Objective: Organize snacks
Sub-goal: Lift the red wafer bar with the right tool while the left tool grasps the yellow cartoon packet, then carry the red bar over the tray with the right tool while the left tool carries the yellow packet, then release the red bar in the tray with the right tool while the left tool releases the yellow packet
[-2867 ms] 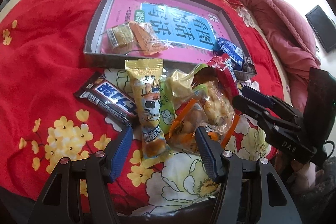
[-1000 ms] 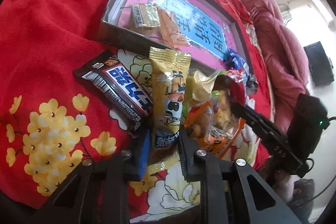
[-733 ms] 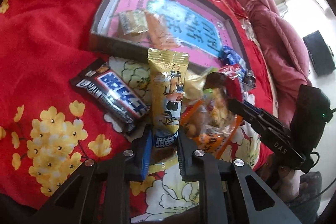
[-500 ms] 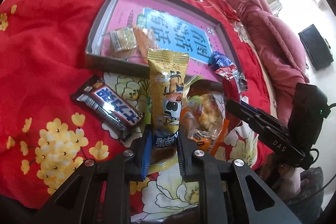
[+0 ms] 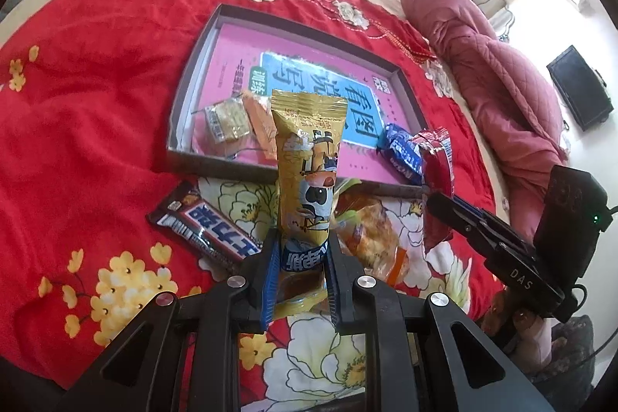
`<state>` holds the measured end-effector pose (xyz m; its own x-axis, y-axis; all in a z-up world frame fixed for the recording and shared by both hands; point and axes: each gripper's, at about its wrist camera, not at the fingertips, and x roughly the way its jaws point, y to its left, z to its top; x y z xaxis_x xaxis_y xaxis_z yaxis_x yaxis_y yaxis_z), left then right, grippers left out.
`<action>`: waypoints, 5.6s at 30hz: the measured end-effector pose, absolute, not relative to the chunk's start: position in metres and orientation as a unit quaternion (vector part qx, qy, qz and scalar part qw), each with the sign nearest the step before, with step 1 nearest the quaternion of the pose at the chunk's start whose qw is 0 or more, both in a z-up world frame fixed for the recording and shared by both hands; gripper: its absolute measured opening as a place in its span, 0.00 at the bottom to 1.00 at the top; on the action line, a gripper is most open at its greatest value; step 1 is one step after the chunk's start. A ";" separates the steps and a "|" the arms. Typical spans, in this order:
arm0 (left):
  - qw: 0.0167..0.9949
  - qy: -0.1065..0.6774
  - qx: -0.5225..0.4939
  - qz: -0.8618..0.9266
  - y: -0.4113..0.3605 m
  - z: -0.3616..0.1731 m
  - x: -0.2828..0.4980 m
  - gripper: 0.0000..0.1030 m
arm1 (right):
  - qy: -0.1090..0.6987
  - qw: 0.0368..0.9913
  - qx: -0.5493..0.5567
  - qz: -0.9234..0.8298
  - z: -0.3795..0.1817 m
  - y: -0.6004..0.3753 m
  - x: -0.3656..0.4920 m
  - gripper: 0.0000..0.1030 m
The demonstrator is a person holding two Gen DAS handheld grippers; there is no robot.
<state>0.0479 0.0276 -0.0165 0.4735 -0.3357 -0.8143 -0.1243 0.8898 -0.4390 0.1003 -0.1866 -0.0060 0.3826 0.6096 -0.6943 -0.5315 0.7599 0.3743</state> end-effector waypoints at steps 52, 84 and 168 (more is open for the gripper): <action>0.859 0.462 -0.215 -0.051 0.018 0.011 0.117 0.21 | 0.389 0.853 0.120 0.326 0.012 -0.212 0.139 0.22; 0.847 0.492 -0.194 -0.049 0.003 -0.021 0.150 0.21 | 0.407 0.843 0.118 0.332 -0.006 -0.193 0.171 0.22; 0.827 0.522 -0.202 -0.058 0.000 -0.031 0.149 0.36 | 0.455 0.841 0.013 0.294 -0.034 -0.162 0.165 0.24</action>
